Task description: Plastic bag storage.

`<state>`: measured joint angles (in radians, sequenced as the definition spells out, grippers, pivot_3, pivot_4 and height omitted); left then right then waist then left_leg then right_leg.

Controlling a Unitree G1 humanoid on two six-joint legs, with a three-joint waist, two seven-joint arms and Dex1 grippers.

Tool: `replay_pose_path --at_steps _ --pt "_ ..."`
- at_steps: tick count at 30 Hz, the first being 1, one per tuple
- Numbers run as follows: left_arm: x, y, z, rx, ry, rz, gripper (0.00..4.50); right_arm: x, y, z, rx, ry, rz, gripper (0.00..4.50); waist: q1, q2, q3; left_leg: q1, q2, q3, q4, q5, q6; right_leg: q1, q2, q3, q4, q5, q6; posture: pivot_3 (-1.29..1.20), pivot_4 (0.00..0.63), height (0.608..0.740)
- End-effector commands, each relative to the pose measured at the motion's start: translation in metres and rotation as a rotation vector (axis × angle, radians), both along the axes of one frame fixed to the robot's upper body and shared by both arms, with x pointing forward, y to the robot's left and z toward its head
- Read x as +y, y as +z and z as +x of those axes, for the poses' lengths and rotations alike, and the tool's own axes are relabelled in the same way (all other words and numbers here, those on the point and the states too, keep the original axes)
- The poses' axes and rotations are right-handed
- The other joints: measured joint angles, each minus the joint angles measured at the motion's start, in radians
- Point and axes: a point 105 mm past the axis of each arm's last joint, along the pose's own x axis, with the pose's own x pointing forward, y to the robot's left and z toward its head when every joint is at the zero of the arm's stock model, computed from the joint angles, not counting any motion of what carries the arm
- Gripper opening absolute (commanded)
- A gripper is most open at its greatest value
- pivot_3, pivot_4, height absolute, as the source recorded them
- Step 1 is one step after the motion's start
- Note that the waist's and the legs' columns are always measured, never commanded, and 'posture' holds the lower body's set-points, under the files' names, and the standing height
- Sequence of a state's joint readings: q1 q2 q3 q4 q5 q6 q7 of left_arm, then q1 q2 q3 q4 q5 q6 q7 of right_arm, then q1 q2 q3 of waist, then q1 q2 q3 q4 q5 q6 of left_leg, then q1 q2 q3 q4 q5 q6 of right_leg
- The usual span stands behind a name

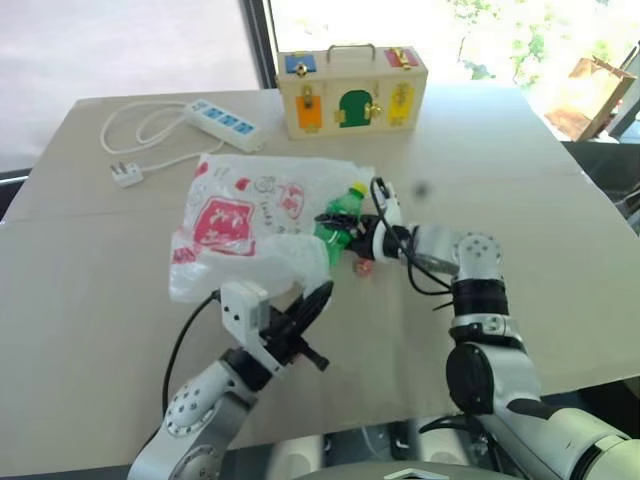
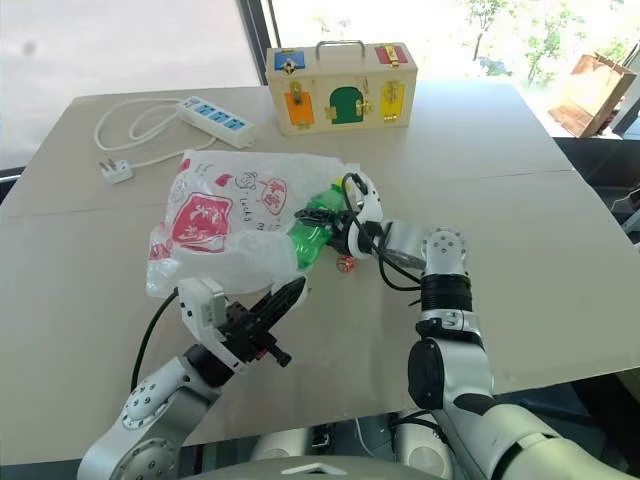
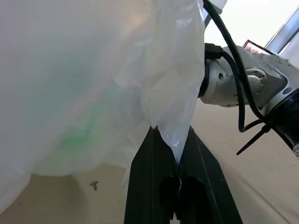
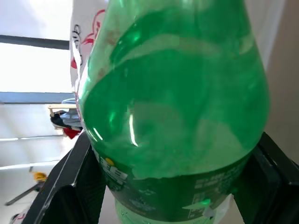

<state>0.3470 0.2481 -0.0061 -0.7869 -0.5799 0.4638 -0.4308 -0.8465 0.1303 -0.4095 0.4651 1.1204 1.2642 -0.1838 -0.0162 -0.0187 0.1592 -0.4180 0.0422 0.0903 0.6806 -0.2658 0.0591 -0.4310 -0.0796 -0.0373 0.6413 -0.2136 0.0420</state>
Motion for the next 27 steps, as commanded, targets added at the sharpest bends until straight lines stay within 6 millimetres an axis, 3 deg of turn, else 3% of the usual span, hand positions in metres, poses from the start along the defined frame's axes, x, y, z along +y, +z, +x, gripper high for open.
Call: replay_pose_path --at_steps 1,7,11,16,27 --pt "0.001 0.006 0.0 -0.048 0.014 -0.02 0.0 0.048 0.044 -0.018 -0.031 0.135 0.17 2.99 -0.003 0.0 0.0 0.0 0.0 0.0 0.0 0.0 0.0 0.0 0.0 0.0 0.0 0.0 0.0 0.0 0.15 0.74" --pt "0.006 0.006 -0.001 -0.066 0.066 -0.042 0.0 0.042 0.079 0.004 -0.014 0.014 0.393 2.99 -0.006 0.001 0.001 0.0 0.0 0.0 0.0 0.0 0.0 0.0 0.002 0.0 0.0 0.0 0.0 0.0 0.15 0.74" --pt "0.007 0.005 0.0 -0.074 0.075 -0.041 0.0 0.039 0.096 0.002 0.0 0.034 0.505 2.99 -0.007 0.001 0.001 0.0 0.001 -0.001 0.0 0.0 0.0 0.0 0.002 0.0 0.0 0.0 0.0 0.0 0.15 0.74" --pt "0.008 0.006 0.001 -0.082 0.076 -0.04 0.0 0.049 0.058 -0.014 0.045 0.081 0.339 2.99 -0.021 0.002 0.001 0.0 0.002 0.0 0.0 0.0 0.0 0.0 0.002 0.0 0.0 0.0 0.0 0.0 0.15 0.74" --pt "0.012 0.011 0.004 -0.127 0.106 -0.037 0.0 0.031 0.032 -0.018 0.028 0.058 0.211 2.99 -0.024 0.002 0.001 0.0 0.003 -0.001 0.0 0.0 0.0 0.0 0.002 0.0 0.0 0.0 0.0 0.0 0.15 0.74"
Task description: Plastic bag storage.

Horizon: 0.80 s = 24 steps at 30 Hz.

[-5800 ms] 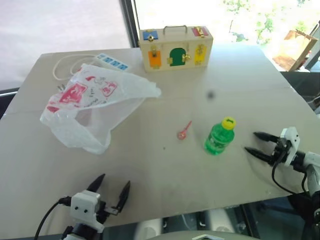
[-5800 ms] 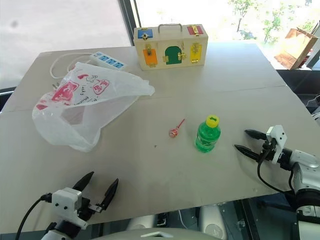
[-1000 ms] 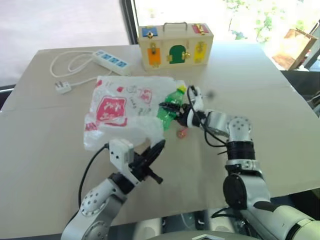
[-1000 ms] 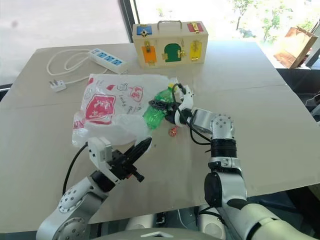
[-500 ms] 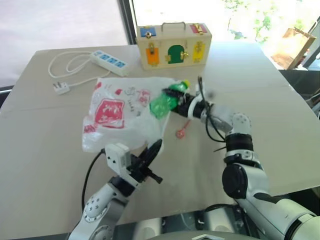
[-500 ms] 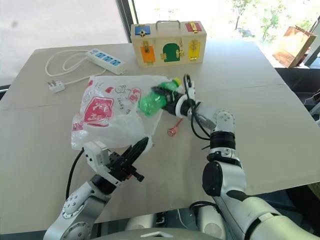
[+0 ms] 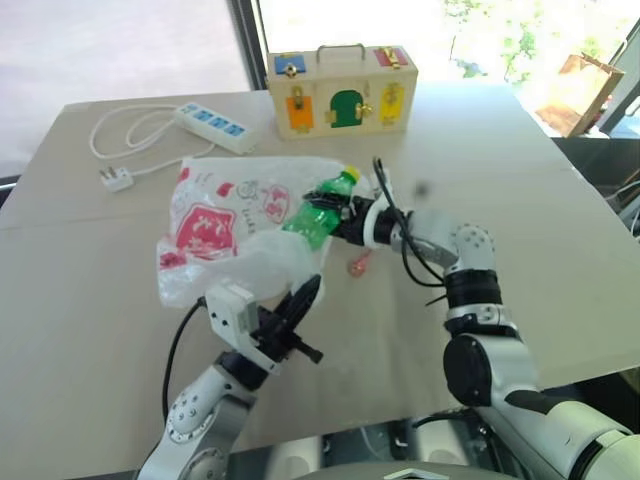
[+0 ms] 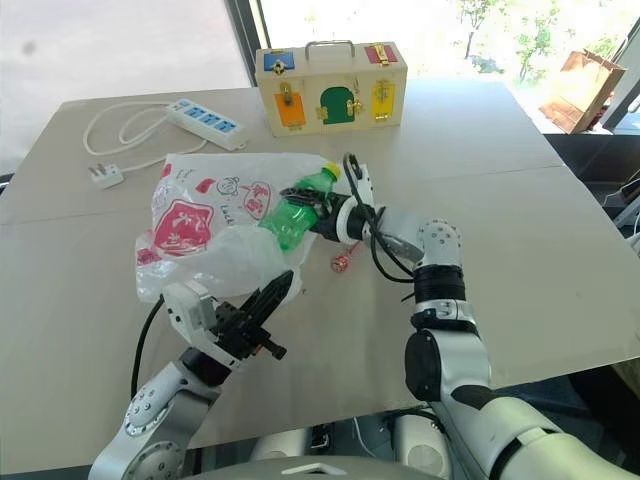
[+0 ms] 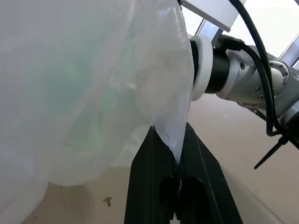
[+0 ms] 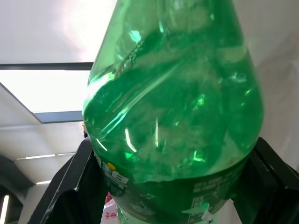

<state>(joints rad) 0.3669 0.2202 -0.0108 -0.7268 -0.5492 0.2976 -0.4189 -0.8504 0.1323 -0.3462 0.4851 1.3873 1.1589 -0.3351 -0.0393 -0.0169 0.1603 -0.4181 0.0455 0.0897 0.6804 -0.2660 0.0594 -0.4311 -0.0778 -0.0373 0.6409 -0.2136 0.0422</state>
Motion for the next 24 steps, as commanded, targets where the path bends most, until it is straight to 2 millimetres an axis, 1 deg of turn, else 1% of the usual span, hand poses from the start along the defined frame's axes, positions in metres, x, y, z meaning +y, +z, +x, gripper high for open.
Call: replay_pose_path --at_steps 1,4,7,13,16,18,20,22,24 --pt "0.001 0.01 -0.001 -0.059 0.021 -0.003 0.0 0.017 0.01 -0.02 -0.029 0.076 0.085 2.99 -0.001 0.0 0.0 0.0 0.0 0.0 0.0 0.0 0.0 0.0 0.0 0.0 0.0 0.0 0.0 0.0 0.15 0.74" --pt "0.004 0.015 -0.001 -0.092 0.041 -0.01 0.0 0.007 -0.001 -0.025 -0.046 0.095 0.029 2.99 -0.001 0.0 0.0 0.0 0.0 0.0 0.0 0.0 0.0 0.0 0.0 0.0 0.0 0.0 0.0 0.0 0.15 0.74" --pt "0.003 0.019 -0.002 -0.114 0.033 -0.013 0.0 0.007 -0.006 -0.031 -0.051 0.124 -0.005 2.99 -0.002 0.0 0.0 0.0 0.001 0.0 0.0 0.0 0.0 0.0 0.0 0.0 0.0 0.0 0.0 0.0 0.15 0.74" --pt "-0.01 0.021 -0.01 -0.132 -0.07 0.015 0.0 0.037 0.005 -0.033 -0.015 0.167 0.056 2.99 -0.001 0.0 0.0 0.0 0.001 0.0 0.0 0.0 0.0 0.0 0.001 0.0 0.0 0.0 0.0 0.0 0.15 0.74" --pt "-0.015 0.021 -0.016 -0.129 -0.122 0.011 0.0 0.05 0.005 -0.031 0.043 0.162 0.083 2.99 -0.001 0.0 0.0 0.0 0.001 0.0 0.0 0.0 0.0 0.0 0.001 0.0 0.0 0.0 0.0 0.0 0.15 0.74" --pt "-0.018 0.021 -0.02 -0.123 -0.158 0.005 0.0 0.057 0.008 -0.024 0.09 0.118 0.126 2.99 -0.001 0.001 0.0 0.0 0.001 0.0 0.0 0.0 0.0 0.0 0.001 0.0 0.0 0.0 0.0 0.0 0.15 0.74" --pt "-0.02 0.021 -0.022 -0.118 -0.181 0.003 0.0 0.059 0.014 -0.014 0.115 0.058 0.177 2.99 -0.001 0.001 0.0 0.0 0.001 0.0 0.0 0.0 0.0 0.0 0.001 0.0 0.0 0.0 0.0 0.0 0.15 0.74" --pt "-0.021 0.02 -0.024 -0.107 -0.196 0.005 0.0 0.057 0.022 -0.003 0.072 0.002 0.197 2.99 -0.001 0.001 0.0 0.0 0.001 0.0 0.0 0.0 0.0 0.0 0.001 0.0 0.0 0.0 0.0 0.0 0.15 0.74" --pt "-0.02 0.016 -0.025 -0.087 -0.211 0.014 0.0 0.054 0.036 0.011 0.053 -0.063 0.252 2.99 -0.003 0.002 0.001 0.0 0.001 0.0 0.0 0.0 0.0 0.0 0.001 0.001 0.0 0.0 0.0 0.0 0.15 0.74"
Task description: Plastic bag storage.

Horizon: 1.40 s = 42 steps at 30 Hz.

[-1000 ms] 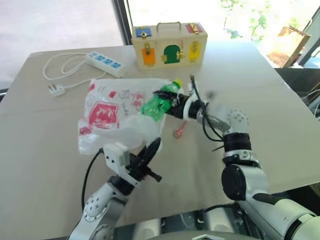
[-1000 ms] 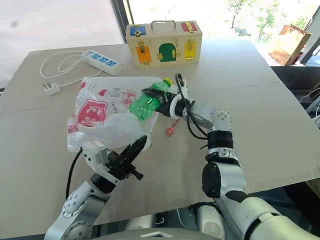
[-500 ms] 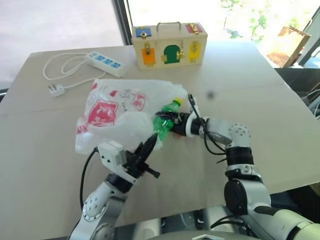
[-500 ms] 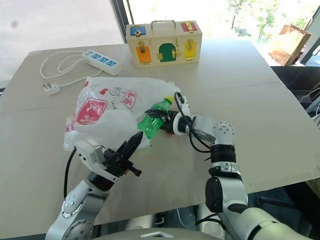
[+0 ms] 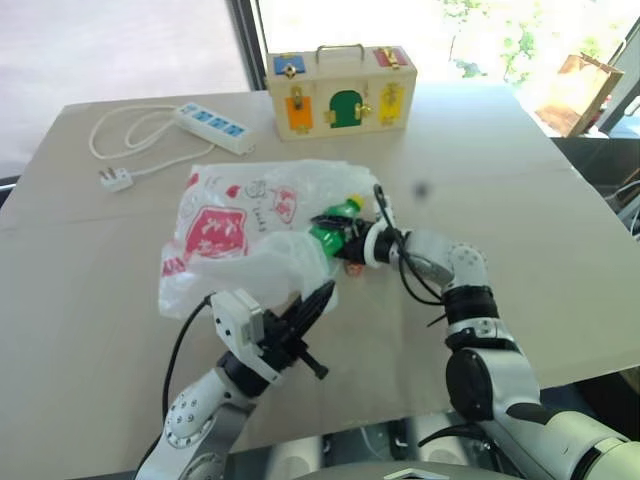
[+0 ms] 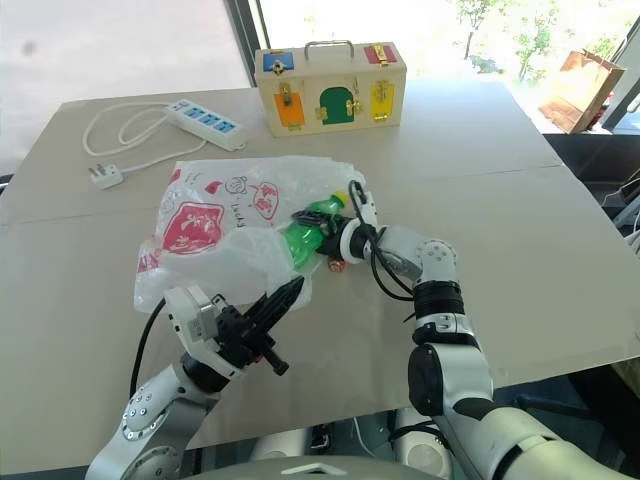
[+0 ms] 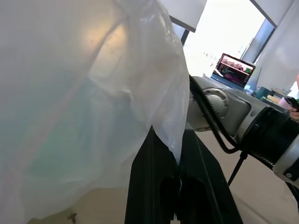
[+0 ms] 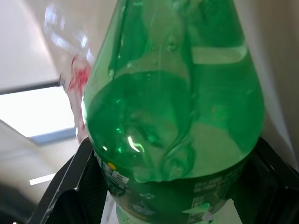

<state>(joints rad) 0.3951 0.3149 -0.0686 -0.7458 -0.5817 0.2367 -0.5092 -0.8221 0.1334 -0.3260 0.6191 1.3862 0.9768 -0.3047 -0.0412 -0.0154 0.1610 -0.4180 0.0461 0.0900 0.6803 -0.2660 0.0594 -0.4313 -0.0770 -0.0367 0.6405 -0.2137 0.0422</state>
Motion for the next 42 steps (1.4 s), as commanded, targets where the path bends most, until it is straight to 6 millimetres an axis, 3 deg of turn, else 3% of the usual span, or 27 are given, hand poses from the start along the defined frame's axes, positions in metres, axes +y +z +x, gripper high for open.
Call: replay_pose_path --at_steps 1,8,12,16,20,26,31,35,42 --pt "-0.003 0.01 -0.008 -0.038 -0.046 0.007 0.0 0.056 0.075 0.001 -0.119 0.027 0.237 2.99 -0.002 0.001 0.001 0.0 0.0 0.0 0.0 0.0 0.0 0.0 0.0 0.0 0.0 0.0 0.0 0.0 0.15 0.74" --pt "0.014 0.004 0.009 -0.068 0.033 0.092 0.0 0.051 0.119 0.015 -0.148 -0.009 0.377 2.99 -0.001 0.005 0.004 -0.001 0.002 0.001 -0.001 0.0 0.0 -0.002 0.003 0.0 0.0 0.0 0.0 0.0 0.15 0.74" --pt "0.019 0.0 0.021 -0.092 0.06 0.122 0.0 0.05 0.148 0.007 -0.163 0.025 0.476 2.99 0.003 0.005 0.004 -0.001 0.002 0.001 -0.002 0.0 0.0 -0.002 0.003 0.0 -0.001 0.0 0.0 0.0 0.15 0.74" --pt "0.019 0.003 0.033 -0.128 0.084 0.112 0.0 0.049 0.159 -0.001 -0.189 0.055 0.509 2.99 0.001 0.005 0.004 -0.002 0.001 0.001 -0.002 0.0 0.0 -0.002 0.001 0.0 -0.001 0.0 0.0 0.0 0.15 0.74" --pt "0.019 0.015 0.036 -0.168 0.096 0.045 0.0 0.035 0.145 0.003 -0.307 0.039 0.344 2.99 -0.002 0.005 0.004 -0.003 0.002 0.002 -0.002 0.0 0.0 -0.003 0.001 0.0 -0.001 0.0 0.0 0.0 0.15 0.74" --pt "0.021 0.022 0.031 -0.183 0.101 -0.001 0.0 -0.006 0.13 0.012 -0.435 0.037 0.192 2.99 0.004 0.005 0.004 -0.003 0.003 0.003 -0.002 0.0 0.0 -0.004 0.002 0.001 0.0 0.0 0.0 0.0 0.15 0.74" --pt "0.021 0.035 0.022 -0.216 0.109 -0.047 0.0 -0.03 0.069 0.009 -0.392 0.092 -0.078 2.99 0.012 0.004 0.003 -0.005 0.0 0.001 0.0 0.0 0.0 -0.004 -0.001 0.0 -0.001 0.0 0.0 0.0 0.15 0.74" --pt "0.019 0.044 0.016 -0.23 0.106 -0.079 0.0 -0.024 0.053 -0.007 -0.356 0.16 -0.073 2.99 0.001 0.004 0.003 -0.007 0.0 0.001 0.0 0.0 0.0 -0.006 -0.001 0.0 -0.001 0.0 0.0 0.0 0.15 0.74" --pt "0.013 0.037 0.014 -0.21 0.09 -0.057 0.0 0.007 0.054 -0.033 -0.338 0.257 -0.018 2.99 0.0 0.005 0.003 -0.012 0.003 0.003 0.0 0.003 -0.004 -0.015 0.007 0.003 0.004 0.0 0.0 0.0 0.15 0.74"
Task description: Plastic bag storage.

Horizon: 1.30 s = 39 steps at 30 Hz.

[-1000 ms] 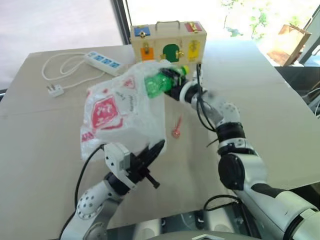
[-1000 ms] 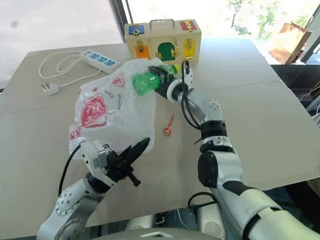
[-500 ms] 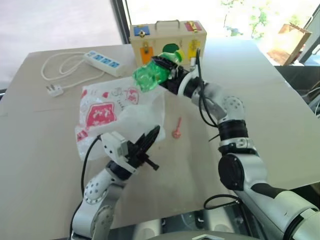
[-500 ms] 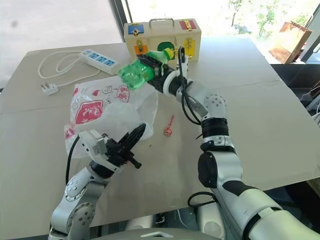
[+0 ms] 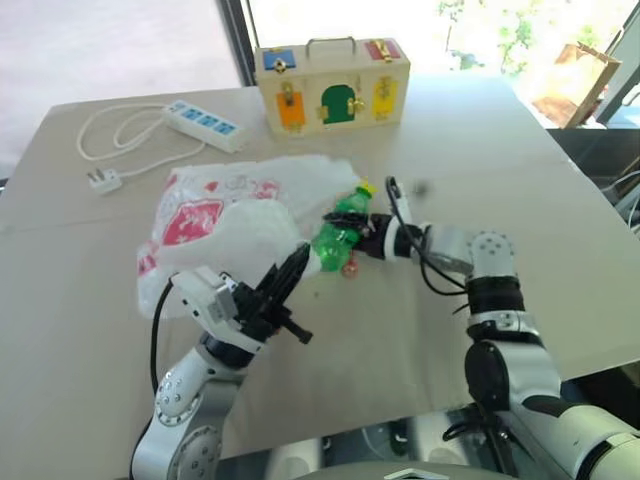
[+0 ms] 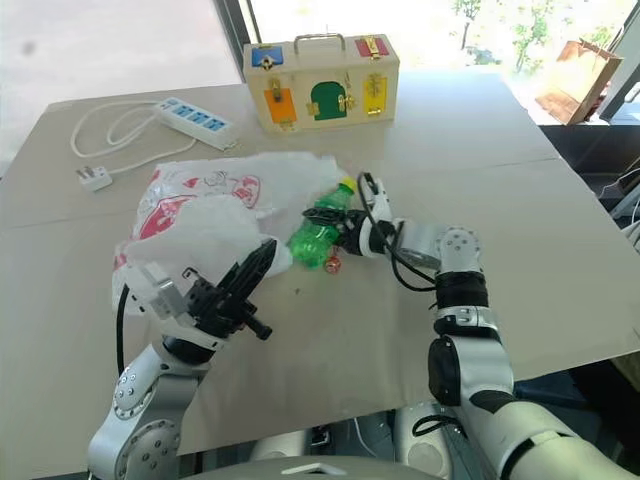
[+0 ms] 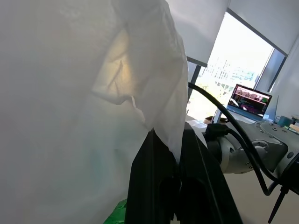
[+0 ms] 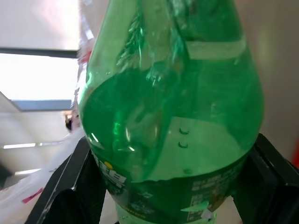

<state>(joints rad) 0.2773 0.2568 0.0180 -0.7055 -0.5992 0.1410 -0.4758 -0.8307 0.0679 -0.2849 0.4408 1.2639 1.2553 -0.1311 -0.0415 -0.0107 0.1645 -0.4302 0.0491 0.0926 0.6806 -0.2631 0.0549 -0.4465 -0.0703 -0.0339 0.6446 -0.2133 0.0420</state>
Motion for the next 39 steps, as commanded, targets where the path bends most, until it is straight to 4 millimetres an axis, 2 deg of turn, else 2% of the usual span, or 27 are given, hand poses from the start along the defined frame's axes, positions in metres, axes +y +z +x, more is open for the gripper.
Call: replay_pose_path --at_steps 1,5,8,12,17,19,21,25,29,31,34,37,39 --pt "-0.009 -0.001 -0.009 -0.015 -0.045 0.042 0.0 0.012 0.028 -0.008 -0.063 0.049 0.081 2.99 0.001 0.0 0.0 0.0 0.0 0.0 0.0 0.0 0.0 0.0 0.0 0.0 0.0 0.0 0.0 0.0 0.15 0.74" --pt "-0.012 -0.013 -0.017 0.008 -0.07 0.101 0.0 0.016 0.031 -0.01 -0.057 0.068 0.083 2.99 0.007 0.0 0.0 -0.002 -0.001 0.0 0.0 0.0 0.0 0.0 -0.002 0.0 -0.002 0.0 0.0 0.0 0.15 0.74" --pt "-0.012 -0.019 -0.022 0.021 -0.085 0.118 0.0 0.027 0.037 -0.009 -0.009 0.06 0.138 2.99 0.006 0.0 0.0 -0.002 -0.001 0.0 0.0 0.0 0.0 0.0 -0.002 0.0 -0.002 0.0 0.0 0.0 0.15 0.74" --pt "-0.012 -0.032 -0.027 0.047 -0.097 0.169 0.0 0.043 0.06 0.009 0.14 -0.061 0.297 2.99 0.003 0.0 0.0 -0.001 -0.001 0.0 0.0 0.0 0.0 0.0 -0.001 0.0 -0.002 0.0 0.0 0.0 0.15 0.74" --pt "-0.004 -0.04 -0.012 0.058 -0.027 0.182 0.0 0.052 0.077 0.011 0.16 -0.079 0.351 2.99 0.0 0.0 0.0 -0.001 -0.002 0.001 0.0 0.0 0.0 0.0 -0.001 0.0 -0.002 0.0 0.0 0.0 0.15 0.74" --pt "0.003 -0.038 -0.001 0.053 0.039 0.161 0.0 0.047 0.072 0.012 0.069 -0.083 0.275 2.99 -0.001 0.0 0.0 -0.001 -0.001 0.001 0.0 0.0 0.0 0.0 -0.001 0.001 -0.002 0.0 0.0 0.0 0.15 0.74" --pt "0.015 -0.034 0.012 0.075 0.116 0.101 0.0 0.035 0.062 0.015 -0.101 -0.091 0.133 2.99 -0.004 0.001 0.0 -0.001 -0.001 0.001 0.0 0.0 0.0 0.0 -0.001 0.001 -0.002 0.0 0.0 0.0 0.15 0.74" --pt "0.044 -0.014 0.022 0.022 0.235 -0.009 0.0 0.024 0.054 0.018 -0.228 -0.101 0.044 2.99 0.0 0.0 -0.001 -0.001 0.0 0.002 0.001 0.001 -0.001 -0.001 0.0 0.002 0.0 0.0 0.0 0.0 0.15 0.74" --pt "0.061 0.01 0.004 -0.021 0.183 -0.131 0.0 0.035 0.049 0.008 -0.114 -0.072 0.124 2.99 0.005 -0.002 -0.002 -0.003 0.003 0.003 0.004 0.002 -0.003 -0.001 -0.002 0.001 0.001 0.0 0.0 0.0 0.15 0.74" --pt "0.06 0.014 -0.007 -0.017 0.128 -0.157 0.0 0.048 0.048 -0.004 -0.061 -0.012 0.161 2.99 0.004 -0.002 -0.002 -0.003 0.003 0.004 0.004 0.001 -0.002 -0.001 -0.003 0.001 0.0 0.001 0.001 0.0 0.15 0.74" --pt "0.05 0.008 -0.026 0.04 -0.014 -0.207 0.0 0.067 0.047 -0.02 -0.013 0.061 0.2 2.99 0.0 -0.002 -0.002 -0.002 0.003 0.004 0.004 0.001 -0.002 -0.001 -0.002 0.002 -0.001 0.001 0.001 0.0 0.15 0.74" --pt "0.048 -0.009 -0.039 0.11 -0.08 -0.237 0.0 0.084 0.031 -0.035 0.021 0.125 0.152 2.99 -0.004 -0.002 -0.002 -0.001 0.004 0.005 0.003 0.001 -0.001 -0.001 -0.001 0.002 -0.001 0.001 0.0 0.0 0.15 0.74" --pt "0.05 -0.013 -0.041 0.119 -0.084 -0.248 0.0 0.087 0.017 -0.039 0.045 0.135 0.107 2.99 -0.003 -0.002 -0.002 -0.002 0.004 0.005 0.003 -0.001 0.001 -0.001 0.0 0.002 -0.001 0.0 0.0 0.0 0.15 0.74"
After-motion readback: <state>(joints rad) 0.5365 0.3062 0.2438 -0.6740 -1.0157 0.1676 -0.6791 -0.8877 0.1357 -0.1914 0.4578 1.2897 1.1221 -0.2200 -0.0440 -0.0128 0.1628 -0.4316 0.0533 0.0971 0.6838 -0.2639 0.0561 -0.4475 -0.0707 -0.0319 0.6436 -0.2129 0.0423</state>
